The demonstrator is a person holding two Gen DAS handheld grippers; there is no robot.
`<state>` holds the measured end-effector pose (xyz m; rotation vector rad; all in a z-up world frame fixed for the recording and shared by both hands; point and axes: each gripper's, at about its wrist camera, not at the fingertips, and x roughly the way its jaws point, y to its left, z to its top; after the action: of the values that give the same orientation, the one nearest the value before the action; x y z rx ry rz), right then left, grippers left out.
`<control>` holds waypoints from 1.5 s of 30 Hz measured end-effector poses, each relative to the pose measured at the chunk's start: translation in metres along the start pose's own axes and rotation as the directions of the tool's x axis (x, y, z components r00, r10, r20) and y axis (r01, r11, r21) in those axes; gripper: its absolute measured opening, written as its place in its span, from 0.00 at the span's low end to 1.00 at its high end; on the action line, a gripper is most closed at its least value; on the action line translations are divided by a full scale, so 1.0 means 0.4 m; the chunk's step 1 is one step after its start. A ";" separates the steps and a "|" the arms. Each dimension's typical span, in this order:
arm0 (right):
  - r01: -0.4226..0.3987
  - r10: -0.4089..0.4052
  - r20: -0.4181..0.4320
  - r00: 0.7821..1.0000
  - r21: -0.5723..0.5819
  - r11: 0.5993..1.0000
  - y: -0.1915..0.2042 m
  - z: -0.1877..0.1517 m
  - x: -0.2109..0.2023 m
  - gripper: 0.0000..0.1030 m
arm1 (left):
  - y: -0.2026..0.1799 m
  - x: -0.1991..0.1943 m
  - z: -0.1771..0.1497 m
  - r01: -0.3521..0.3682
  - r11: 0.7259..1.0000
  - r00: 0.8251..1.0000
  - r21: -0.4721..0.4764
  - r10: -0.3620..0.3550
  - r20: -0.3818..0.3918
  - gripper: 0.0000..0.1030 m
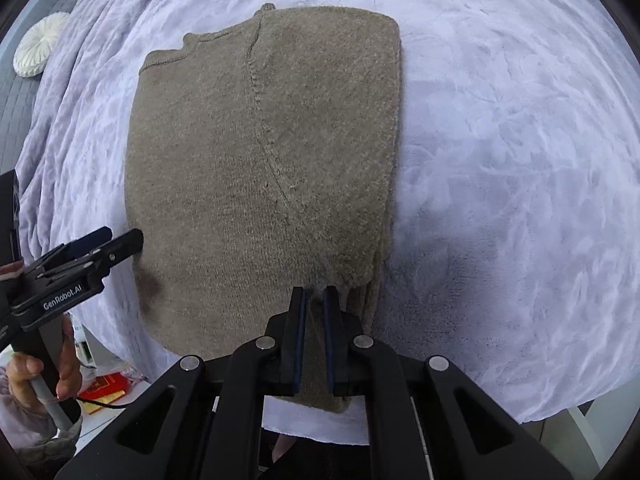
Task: Fold small clothes
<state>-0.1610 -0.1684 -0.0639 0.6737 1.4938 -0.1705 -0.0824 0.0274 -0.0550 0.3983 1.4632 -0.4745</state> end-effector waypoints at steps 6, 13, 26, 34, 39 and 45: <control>-0.059 0.060 -0.012 0.998 0.039 0.997 -0.030 -0.024 -0.015 0.11 | -0.003 -0.002 0.002 -0.014 1.000 1.000 -0.006 0.014 -0.011 0.81; -0.040 0.039 0.020 0.999 0.076 0.996 -0.066 -0.016 -0.042 0.11 | 0.006 0.005 0.010 -0.027 0.999 0.999 -0.020 0.027 -0.025 0.92; -0.052 0.039 0.113 0.993 0.113 0.992 -0.092 0.078 -0.063 0.52 | 0.000 -0.005 0.012 -0.046 0.999 0.998 0.006 0.047 -0.034 0.92; -0.016 0.007 0.071 0.997 0.135 0.991 -0.122 0.094 -0.041 0.53 | -0.004 -0.001 0.016 -0.053 0.999 0.998 0.008 0.053 -0.033 0.92; -0.046 0.036 0.065 0.997 0.163 0.986 -0.144 0.061 -0.073 0.54 | 0.010 0.004 0.016 -0.033 0.999 0.999 -0.004 0.033 -0.041 0.92; -0.043 0.033 0.070 0.997 0.146 0.988 -0.120 0.040 -0.094 0.55 | 0.021 -0.043 0.033 -0.033 0.999 0.998 0.001 0.033 -0.050 0.92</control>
<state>-0.1753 -0.2263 -0.0441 0.8072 1.4123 -0.2745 -0.0675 0.0286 -0.0372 0.4364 1.5029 -0.4411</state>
